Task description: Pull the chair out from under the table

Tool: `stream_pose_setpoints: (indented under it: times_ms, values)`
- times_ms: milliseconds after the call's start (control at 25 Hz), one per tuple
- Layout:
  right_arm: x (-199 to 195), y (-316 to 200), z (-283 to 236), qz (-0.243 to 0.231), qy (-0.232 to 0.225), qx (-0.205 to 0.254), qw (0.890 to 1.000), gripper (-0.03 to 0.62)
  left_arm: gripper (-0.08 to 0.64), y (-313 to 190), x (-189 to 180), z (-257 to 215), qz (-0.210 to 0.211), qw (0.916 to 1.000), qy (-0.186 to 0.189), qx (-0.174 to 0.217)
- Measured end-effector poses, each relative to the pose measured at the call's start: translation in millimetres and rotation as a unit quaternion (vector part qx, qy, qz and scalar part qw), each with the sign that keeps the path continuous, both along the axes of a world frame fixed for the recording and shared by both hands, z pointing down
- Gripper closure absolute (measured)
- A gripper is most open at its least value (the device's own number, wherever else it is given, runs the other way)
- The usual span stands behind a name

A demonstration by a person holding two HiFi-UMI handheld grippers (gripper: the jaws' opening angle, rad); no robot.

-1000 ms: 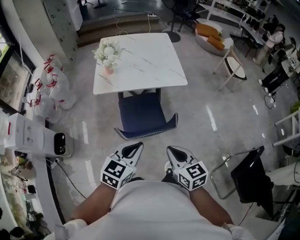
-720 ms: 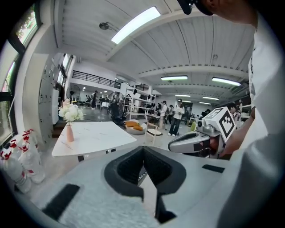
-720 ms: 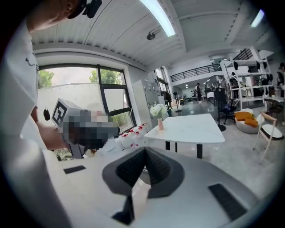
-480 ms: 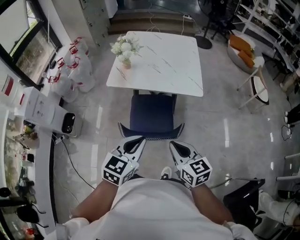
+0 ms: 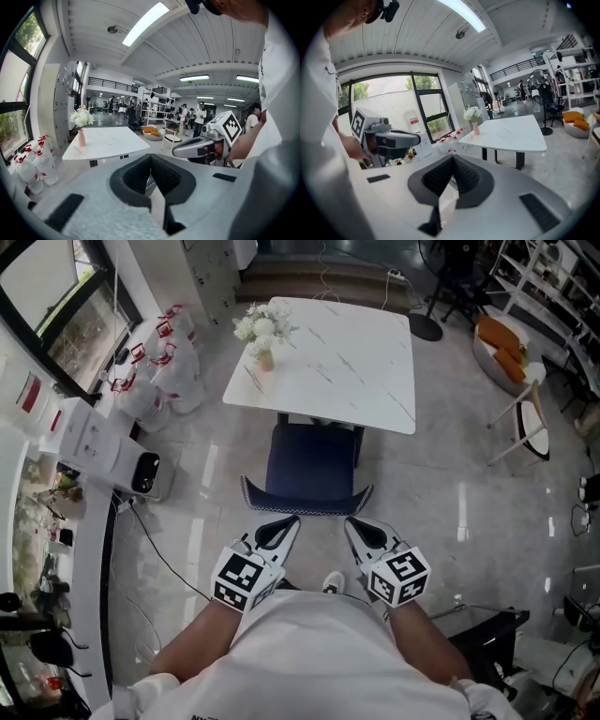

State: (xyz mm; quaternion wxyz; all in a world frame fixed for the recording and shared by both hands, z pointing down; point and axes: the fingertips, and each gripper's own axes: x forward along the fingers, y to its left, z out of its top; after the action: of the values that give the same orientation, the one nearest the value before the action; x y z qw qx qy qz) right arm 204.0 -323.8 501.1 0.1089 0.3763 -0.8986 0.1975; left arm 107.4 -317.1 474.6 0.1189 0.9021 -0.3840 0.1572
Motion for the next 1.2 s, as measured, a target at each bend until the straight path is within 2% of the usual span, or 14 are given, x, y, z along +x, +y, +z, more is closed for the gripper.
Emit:
stream_pose_setpoints:
  times_ms: [160, 600, 800, 880, 1040, 1080, 1200]
  values:
    - [-12, -4, -14, 0.019, 0.000, 0.007, 1.000, 0.586, 0.558, -8, -17, -3, 0.007, 0.9999, 0.004, -0.006]
    - [-40, -5, -23, 0.053, 0.027, 0.027, 0.998, 0.586, 0.558, -26, -63, -15, 0.025, 0.9992, 0.021, 0.022]
    - [-50, -5, -34, 0.059, 0.035, 0.042, 0.997, 0.583, 0.557, -33, -83, -18, 0.023, 0.9991, 0.017, 0.031]
    - [-53, -6, -37, 0.058, 0.039, 0.048, 0.996, 0.551, 0.557, -34, -86, -19, 0.027, 0.9990, 0.017, 0.032]
    - [-53, -8, -39, 0.063, 0.046, 0.053, 0.996, 0.548, 0.555, -31, -86, -19, 0.037, 0.9985, 0.014, 0.037]
    - [-53, -8, -39, 0.064, 0.046, 0.053, 0.995, 0.546, 0.523, -31, -85, -19, 0.039, 0.9984, 0.013, 0.039]
    - [-52, -7, -41, 0.065, 0.045, 0.056, 0.995, 0.543, 0.520, -30, -82, -19, 0.044, 0.9980, 0.009, 0.044]
